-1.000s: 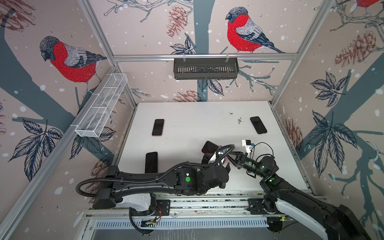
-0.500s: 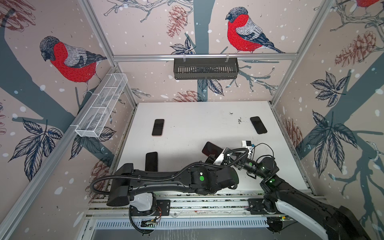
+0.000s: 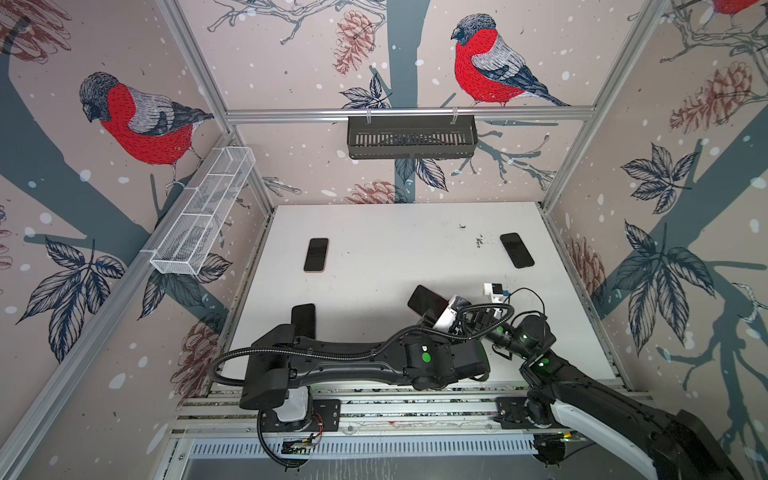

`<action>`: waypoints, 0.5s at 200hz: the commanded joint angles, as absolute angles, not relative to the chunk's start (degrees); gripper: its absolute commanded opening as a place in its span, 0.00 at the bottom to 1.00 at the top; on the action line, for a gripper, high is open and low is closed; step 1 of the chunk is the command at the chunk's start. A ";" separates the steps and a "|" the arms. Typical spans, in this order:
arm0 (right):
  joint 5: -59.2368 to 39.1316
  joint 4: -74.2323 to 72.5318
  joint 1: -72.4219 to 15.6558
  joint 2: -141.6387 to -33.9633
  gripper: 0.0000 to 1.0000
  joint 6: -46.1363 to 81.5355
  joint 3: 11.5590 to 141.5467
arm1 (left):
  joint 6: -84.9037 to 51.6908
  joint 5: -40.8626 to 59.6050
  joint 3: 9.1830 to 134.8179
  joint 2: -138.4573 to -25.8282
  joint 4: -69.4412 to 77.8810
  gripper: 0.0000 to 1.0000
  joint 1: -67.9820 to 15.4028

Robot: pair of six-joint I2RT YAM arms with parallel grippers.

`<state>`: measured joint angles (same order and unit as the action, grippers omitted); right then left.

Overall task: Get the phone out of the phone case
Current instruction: 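Swing the left gripper with the phone toward the robot, pulling it from the case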

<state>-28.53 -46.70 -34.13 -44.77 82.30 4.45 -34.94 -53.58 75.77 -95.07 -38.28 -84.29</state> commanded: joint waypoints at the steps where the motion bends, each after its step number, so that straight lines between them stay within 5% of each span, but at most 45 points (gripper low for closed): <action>1: -29.62 -51.94 -34.63 -44.67 0.05 81.69 4.48 | -36.35 -56.88 77.47 -97.39 -43.48 0.51 -84.17; 100: -29.12 -51.51 -34.88 -43.34 0.05 81.75 3.16 | -32.56 -53.93 74.02 -94.46 -36.16 0.25 -84.18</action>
<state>-28.36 -46.59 -34.81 -43.77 82.19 3.33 -34.02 -53.80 75.02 -95.68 -37.63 -84.29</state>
